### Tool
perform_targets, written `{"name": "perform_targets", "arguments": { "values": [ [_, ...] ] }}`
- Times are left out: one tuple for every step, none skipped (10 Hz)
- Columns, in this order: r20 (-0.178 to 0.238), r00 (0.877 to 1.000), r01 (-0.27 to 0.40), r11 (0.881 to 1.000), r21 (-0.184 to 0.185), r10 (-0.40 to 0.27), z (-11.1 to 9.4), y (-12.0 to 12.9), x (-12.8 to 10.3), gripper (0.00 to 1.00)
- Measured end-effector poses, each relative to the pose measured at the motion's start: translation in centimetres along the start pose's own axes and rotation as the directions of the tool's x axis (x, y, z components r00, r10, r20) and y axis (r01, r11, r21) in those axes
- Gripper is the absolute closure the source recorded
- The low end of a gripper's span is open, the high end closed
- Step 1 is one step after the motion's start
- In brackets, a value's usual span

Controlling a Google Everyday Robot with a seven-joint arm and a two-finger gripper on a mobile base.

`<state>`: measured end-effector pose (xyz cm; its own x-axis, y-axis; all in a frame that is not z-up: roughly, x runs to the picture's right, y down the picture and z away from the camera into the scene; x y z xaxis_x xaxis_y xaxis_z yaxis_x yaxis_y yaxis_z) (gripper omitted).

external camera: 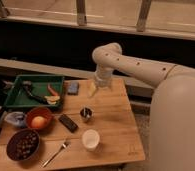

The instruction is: Place eraser in metal cup

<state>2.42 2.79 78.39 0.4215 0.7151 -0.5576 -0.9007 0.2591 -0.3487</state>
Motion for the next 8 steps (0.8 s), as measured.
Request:
{"name": "perform_targets", "arguments": {
  "values": [
    [-0.009, 0.998, 0.058, 0.998, -0.004, -0.058, 0.3, 2.4, 0.0, 0.22],
    [-0.020, 0.994, 0.106, 0.994, -0.009, -0.106, 0.7, 4.7, -0.1, 0.22],
    [-0.033, 0.986, 0.166, 0.986, -0.014, -0.166, 1.2, 7.7, -0.1, 0.22],
    [-0.036, 0.981, 0.192, 0.981, -0.021, -0.192, 1.4, 9.4, 0.1, 0.22],
    [-0.035, 0.981, 0.192, 0.981, -0.015, -0.193, 1.4, 9.3, 0.1, 0.22],
    [-0.041, 0.982, 0.186, 0.982, -0.010, -0.186, 1.4, 8.8, 0.3, 0.22],
    [-0.040, 0.981, 0.188, 0.982, -0.011, -0.188, 1.4, 8.9, 0.2, 0.22],
    [-0.039, 0.981, 0.191, 0.982, -0.014, -0.191, 1.4, 9.2, 0.2, 0.22]
  ]
}}
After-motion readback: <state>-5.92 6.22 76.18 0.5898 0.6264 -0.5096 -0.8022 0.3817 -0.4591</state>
